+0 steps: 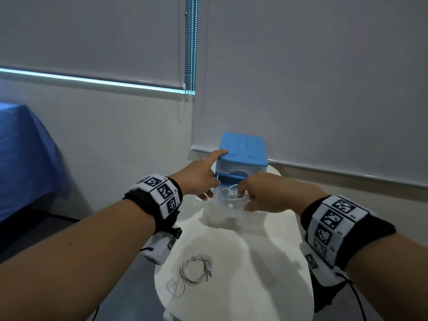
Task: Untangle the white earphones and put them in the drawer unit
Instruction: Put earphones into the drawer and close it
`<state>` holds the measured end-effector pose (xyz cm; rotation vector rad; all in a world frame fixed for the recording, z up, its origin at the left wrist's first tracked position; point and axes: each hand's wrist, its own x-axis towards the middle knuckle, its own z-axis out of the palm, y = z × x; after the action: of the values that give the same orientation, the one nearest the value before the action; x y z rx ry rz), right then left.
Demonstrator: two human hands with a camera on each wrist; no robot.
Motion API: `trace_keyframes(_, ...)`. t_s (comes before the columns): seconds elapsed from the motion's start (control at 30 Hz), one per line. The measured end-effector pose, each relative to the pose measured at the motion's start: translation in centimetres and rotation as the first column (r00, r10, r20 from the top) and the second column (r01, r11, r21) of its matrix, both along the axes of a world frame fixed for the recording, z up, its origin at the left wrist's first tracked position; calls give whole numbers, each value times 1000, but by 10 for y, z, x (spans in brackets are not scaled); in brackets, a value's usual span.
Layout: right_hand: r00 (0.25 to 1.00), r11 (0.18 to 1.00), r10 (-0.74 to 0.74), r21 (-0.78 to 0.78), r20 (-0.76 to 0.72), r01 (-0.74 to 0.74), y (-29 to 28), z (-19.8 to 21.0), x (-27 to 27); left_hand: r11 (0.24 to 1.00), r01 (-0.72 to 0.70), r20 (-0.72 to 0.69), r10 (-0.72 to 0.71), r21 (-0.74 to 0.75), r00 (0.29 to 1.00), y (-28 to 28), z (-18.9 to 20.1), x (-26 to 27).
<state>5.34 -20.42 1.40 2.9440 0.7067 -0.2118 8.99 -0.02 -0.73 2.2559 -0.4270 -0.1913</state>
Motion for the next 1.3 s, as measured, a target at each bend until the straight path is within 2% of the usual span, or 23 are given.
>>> trace_keyframes(0.07,998,989,-20,150,53,12,-5,12,-6,1000,-12,25,12,28,1000,-1,2,1)
trace_keyframes(0.13,995,972,-30,234,99,6,-11,17,-15,999,-33,37,32,35,999,-3,3,1)
trace_keyframes(0.27,999,986,25,165,32,-30,-20,4,-27,998,-55,58,53,34,997,-7,3,0)
trace_keyframes(0.47,987,996,86,24,134,-90,-23,-15,-28,997,-55,75,52,49,996,-8,2,0)
trace_keyframes(0.7,996,999,39,7,81,-39,-13,-17,-12,997,-39,83,33,68,996,-6,3,-1)
trace_keyframes(0.83,996,999,-54,-1,76,54,-5,-17,2,995,-36,105,26,97,994,-7,4,-3)
trace_keyframes(0.9,987,995,-81,-45,136,88,0,-21,4,991,-43,122,28,123,992,-8,3,-3)
trace_keyframes(0.97,963,988,-76,-109,257,107,4,-22,4,989,-48,133,29,139,991,-8,2,-3)
trace_keyframes(1.07,886,988,-24,-125,462,91,5,-23,6,989,-53,144,33,137,989,-7,0,-1)
trace_keyframes(1.13,823,993,-41,-67,566,96,3,-25,11,988,-65,170,40,143,985,-8,-1,0)
trace_keyframes(1.2,784,991,-130,60,607,118,-1,-26,17,988,-76,191,49,137,980,-9,-2,1)
trace_keyframes(1.3,862,967,-238,195,447,166,-6,-26,30,978,-101,225,59,183,973,-11,-3,0)
